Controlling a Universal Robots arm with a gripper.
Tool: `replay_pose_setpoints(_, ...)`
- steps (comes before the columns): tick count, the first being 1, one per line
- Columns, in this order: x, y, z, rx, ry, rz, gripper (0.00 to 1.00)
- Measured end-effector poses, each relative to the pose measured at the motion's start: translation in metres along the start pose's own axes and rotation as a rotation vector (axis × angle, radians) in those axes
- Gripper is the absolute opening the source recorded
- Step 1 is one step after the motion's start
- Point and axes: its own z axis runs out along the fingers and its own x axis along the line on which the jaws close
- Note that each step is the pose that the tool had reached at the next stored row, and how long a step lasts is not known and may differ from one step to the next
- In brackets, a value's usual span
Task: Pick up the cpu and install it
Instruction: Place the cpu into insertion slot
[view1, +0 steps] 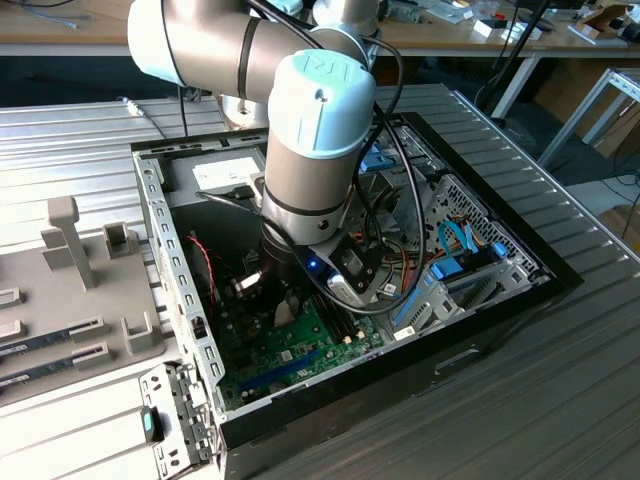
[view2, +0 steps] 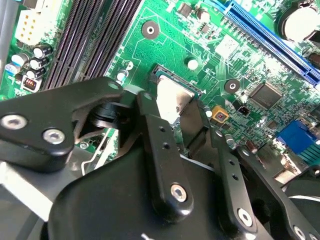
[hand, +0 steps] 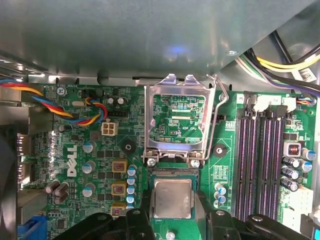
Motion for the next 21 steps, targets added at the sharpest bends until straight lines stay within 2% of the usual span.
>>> replay_pose_setpoints(1, 0.0, 0.0, -0.0001, 0.0002, 0.0002, 0.0, 0.45)
replay_pose_setpoints(2, 0.0, 0.0, 0.0, 0.0001, 0.0001, 0.0, 0.39)
replay_pose_setpoints(12, 0.0, 0.0003, 0.0002, -0.0007, -0.0002, 0.001, 0.38)
replay_pose_setpoints(14, 0.0, 0.0003, -0.0003, -0.0045, -0.0004, 0.004, 0.38)
replay_pose_setpoints(17, 0.0001, 0.0002, -0.0018, -0.0153, -0.0008, 0.008, 0.38)
replay_pose_setpoints(21, 0.0002, 0.0002, -0.0022, -0.0229, -0.0012, 0.013, 0.38)
